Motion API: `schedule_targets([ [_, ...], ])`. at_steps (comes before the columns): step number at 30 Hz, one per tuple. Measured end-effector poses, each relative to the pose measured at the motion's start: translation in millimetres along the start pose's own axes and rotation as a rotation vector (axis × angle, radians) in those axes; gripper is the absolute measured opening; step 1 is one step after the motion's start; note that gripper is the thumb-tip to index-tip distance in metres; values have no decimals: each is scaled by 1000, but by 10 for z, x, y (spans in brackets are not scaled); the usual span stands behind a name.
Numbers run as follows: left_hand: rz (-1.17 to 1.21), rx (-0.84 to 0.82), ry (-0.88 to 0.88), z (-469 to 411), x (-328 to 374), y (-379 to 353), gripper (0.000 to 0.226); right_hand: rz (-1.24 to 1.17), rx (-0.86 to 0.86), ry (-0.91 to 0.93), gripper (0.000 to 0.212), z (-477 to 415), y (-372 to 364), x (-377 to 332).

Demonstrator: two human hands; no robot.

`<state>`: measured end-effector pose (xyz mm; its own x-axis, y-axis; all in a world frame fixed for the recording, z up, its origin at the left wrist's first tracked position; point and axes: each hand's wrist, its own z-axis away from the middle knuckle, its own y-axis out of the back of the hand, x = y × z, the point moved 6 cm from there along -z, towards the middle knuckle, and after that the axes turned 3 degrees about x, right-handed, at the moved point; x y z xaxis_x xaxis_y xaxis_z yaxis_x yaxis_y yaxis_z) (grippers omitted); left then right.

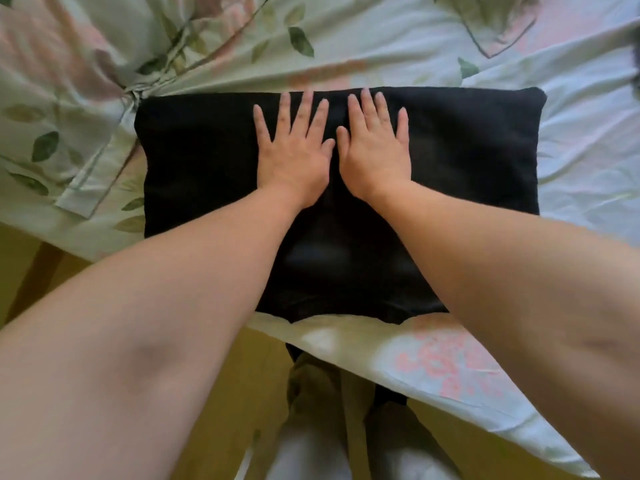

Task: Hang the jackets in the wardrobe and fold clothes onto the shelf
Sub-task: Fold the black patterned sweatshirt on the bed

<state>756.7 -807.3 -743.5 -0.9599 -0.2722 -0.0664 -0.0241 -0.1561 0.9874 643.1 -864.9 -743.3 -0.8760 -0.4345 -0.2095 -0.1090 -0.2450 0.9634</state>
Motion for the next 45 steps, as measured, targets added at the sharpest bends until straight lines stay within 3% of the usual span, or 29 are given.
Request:
schedule_targets([
  [6, 29, 26, -72, -94, -231, -307, 71, 79, 18, 18, 65, -63, -279, 109],
  [11, 97, -1, 263, 8, -1222, -314, 79, 67, 6, -132, 72, -35, -86, 677],
  [15, 87, -27, 194, 58, -1665, -340, 82, 41, -7, -247, 79, -40, 13, 1227],
  [25, 173, 43, 362, 21, -2081, -415, 78, 14, 37, -584, 87, -228, 200, 2193],
  [30, 48, 6, 364, -18, -2086, -518, 81, 81, 26, -538, 85, -224, 157, 2387],
  [35, -32, -18, 486, -30, -1841, -244, 81, 176, 36, -570, 84, -239, 269, 2252],
  [37, 44, 75, 377, -40, -1319, -7, 76, 199, 139, -530, 77, -230, 409, 1935],
  [40, 143, 163, 149, -72, -288, 171, 70, 114, 230, -215, 68, -205, 417, 920],
  [42, 170, 123, 111, -68, 155, 82, 68, 62, 119, 12, 64, -126, 143, 308],
  [45, 83, 8, 49, 29, 177, -230, 67, 93, -32, 81, 63, -22, -184, 251],
])
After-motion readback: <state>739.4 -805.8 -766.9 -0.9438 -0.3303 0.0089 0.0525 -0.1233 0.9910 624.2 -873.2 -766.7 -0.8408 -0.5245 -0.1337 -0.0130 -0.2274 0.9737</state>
